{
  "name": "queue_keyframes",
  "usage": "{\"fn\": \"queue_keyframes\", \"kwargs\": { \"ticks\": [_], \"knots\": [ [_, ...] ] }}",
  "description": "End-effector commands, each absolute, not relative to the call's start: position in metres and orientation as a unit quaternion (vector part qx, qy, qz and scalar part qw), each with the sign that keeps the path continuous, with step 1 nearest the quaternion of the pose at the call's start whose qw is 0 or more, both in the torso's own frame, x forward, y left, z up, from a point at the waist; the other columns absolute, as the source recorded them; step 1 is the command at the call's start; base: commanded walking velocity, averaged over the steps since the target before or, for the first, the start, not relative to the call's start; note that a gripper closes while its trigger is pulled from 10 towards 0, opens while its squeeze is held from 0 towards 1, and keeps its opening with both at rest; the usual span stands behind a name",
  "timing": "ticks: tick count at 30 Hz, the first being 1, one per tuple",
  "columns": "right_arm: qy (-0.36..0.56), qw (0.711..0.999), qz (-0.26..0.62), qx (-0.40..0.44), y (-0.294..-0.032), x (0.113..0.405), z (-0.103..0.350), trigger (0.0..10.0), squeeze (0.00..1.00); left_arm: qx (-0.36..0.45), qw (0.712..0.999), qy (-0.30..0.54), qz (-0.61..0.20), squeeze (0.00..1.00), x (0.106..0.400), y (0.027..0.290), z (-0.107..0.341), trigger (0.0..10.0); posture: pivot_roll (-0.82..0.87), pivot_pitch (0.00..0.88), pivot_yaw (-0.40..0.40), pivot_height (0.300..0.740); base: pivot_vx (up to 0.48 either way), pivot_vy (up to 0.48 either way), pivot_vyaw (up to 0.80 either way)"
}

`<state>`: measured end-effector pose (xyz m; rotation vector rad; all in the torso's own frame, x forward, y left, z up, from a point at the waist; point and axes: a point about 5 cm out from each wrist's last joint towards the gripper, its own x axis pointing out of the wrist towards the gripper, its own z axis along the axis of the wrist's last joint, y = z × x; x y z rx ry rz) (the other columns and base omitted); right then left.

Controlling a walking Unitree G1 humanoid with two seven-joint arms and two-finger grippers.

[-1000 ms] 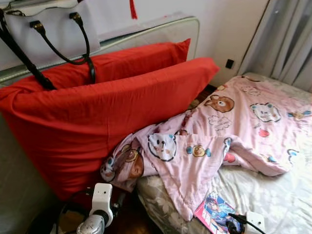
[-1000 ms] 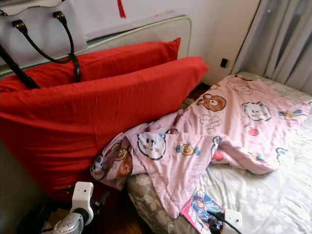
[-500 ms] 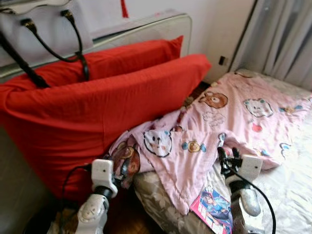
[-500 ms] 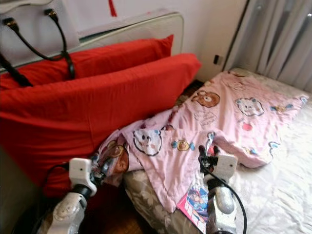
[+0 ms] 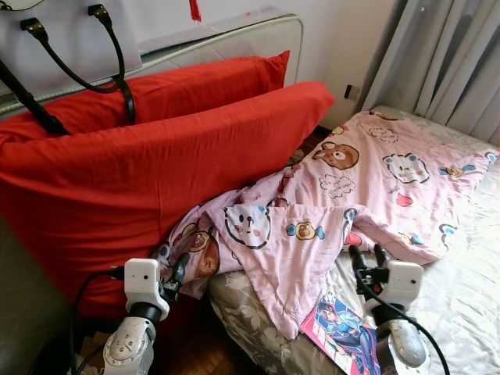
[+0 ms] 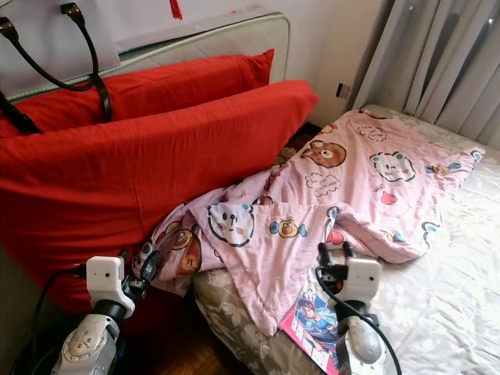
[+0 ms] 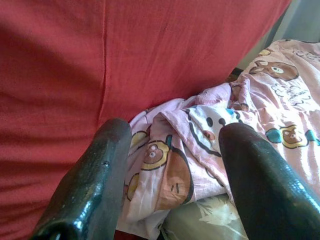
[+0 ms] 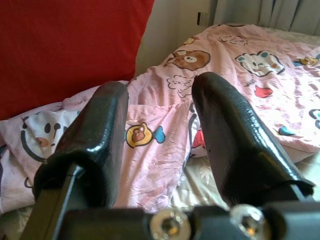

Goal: Clean up the room

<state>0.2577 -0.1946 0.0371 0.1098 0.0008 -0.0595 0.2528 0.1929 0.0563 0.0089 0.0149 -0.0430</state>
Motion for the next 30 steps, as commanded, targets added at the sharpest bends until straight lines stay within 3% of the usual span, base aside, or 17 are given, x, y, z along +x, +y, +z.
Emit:
{"fn": "queue_keyframes", "kwargs": {
  "ticks": [1,11,24,30],
  "knots": [
    [-0.007,0.997,-0.05,0.055,-0.197,0.262,0.042,10.0,0.0,-0.008,1.0,0.003,-0.014,0.0,0.257,0.191,0.062,10.0,-0.06,0.019,-0.042,0.74,0.0,0.0,0.0],
    [0.039,0.997,-0.054,0.049,-0.185,0.249,0.03,10.0,0.0,-0.002,1.0,-0.003,-0.016,0.0,0.267,0.188,0.069,10.0,-0.08,0.0,-0.034,0.686,0.0,0.0,0.0],
    [0.045,0.996,-0.058,0.051,-0.183,0.252,0.031,10.0,0.0,-0.009,1.0,0.002,-0.015,0.0,0.267,0.186,0.069,10.0,-0.07,0.0,-0.038,0.686,0.0,0.0,0.0],
    [0.052,0.995,-0.06,0.053,-0.182,0.251,0.028,10.0,0.0,-0.014,1.0,0.006,-0.012,0.0,0.266,0.186,0.067,10.0,-0.07,0.0,-0.037,0.662,0.0,0.0,0.0]
  ]
}}
